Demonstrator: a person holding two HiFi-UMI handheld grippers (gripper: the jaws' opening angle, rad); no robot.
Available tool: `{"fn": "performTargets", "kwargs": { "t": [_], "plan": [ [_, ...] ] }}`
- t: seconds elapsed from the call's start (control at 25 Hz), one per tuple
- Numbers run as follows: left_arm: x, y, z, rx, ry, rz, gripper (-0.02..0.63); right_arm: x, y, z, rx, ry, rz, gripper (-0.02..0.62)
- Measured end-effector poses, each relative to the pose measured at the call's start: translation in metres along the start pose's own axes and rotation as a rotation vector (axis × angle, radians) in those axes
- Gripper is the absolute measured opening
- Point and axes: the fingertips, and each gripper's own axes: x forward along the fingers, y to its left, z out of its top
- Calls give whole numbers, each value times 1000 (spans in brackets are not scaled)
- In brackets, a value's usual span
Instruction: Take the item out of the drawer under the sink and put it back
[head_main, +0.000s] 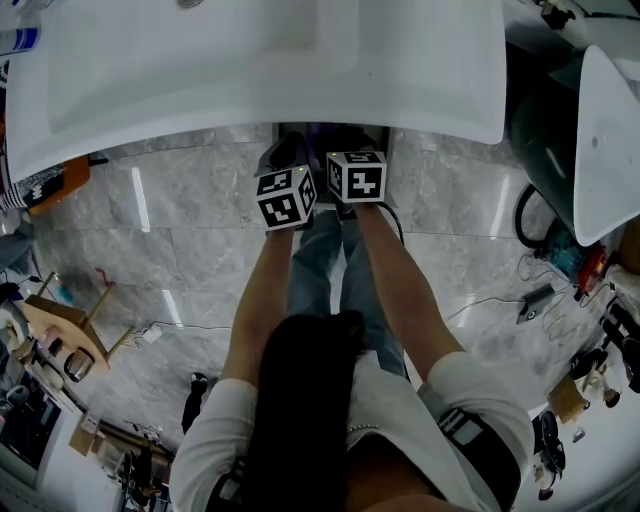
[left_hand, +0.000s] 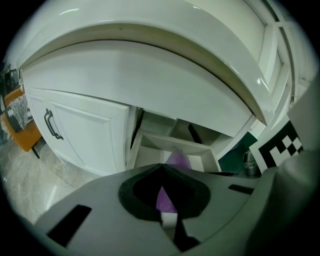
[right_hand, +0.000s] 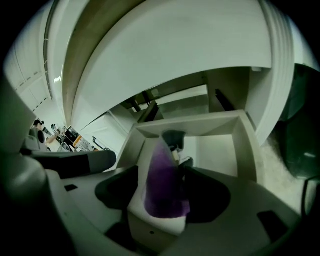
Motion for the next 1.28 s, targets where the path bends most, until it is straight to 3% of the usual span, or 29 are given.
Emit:
{"fn": "performTargets", "kwargs": {
  "t": [0.16, 0.64, 1.04, 1.28],
  "plan": [
    [-5, -4, 5, 1, -10, -7, 3, -7, 4, 1, -25, 5, -1, 305],
    [-47, -17, 37, 41, -66, -42, 3, -81, 32, 35, -59, -133, 25, 313],
    [-116, -52, 82, 70, -193, -114, 3, -152, 67, 69, -124, -213, 30, 313],
    [-159, -56, 103, 66, -262, -118, 3, -191, 86, 76, -145, -251, 32, 313]
  ]
}}
